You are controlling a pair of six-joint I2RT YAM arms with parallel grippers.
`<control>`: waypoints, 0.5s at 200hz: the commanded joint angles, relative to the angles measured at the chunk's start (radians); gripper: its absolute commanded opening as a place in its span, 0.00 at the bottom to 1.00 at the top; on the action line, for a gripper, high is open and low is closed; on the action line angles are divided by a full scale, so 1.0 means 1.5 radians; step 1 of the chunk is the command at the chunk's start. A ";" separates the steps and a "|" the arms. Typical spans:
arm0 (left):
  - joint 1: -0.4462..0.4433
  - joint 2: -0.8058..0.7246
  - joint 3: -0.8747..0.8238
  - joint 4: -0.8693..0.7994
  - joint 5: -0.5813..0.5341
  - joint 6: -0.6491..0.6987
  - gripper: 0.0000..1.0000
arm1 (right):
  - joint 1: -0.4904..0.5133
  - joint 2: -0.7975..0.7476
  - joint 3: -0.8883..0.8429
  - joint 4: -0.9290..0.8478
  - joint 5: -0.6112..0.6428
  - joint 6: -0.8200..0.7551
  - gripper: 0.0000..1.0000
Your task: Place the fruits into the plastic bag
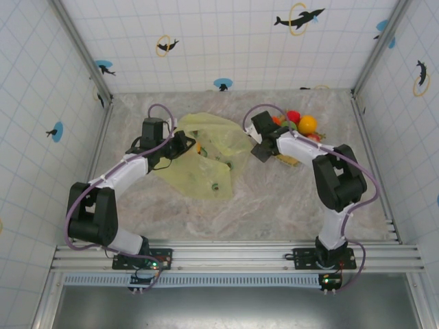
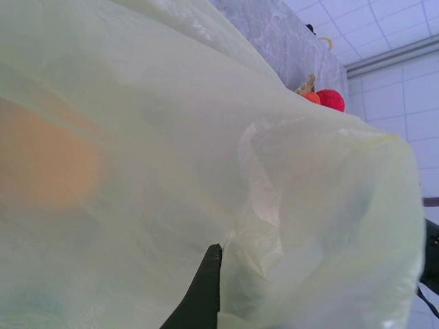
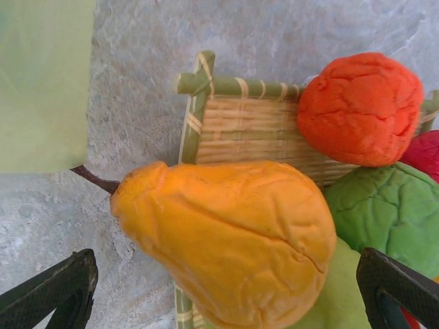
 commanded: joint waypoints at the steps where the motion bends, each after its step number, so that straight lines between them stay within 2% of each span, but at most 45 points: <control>1: 0.007 0.001 0.008 -0.002 0.010 0.009 0.00 | -0.009 0.026 0.035 -0.020 -0.002 -0.021 0.98; 100: 0.010 0.007 0.008 0.000 0.020 0.005 0.00 | -0.021 0.068 0.068 -0.026 -0.033 -0.039 0.72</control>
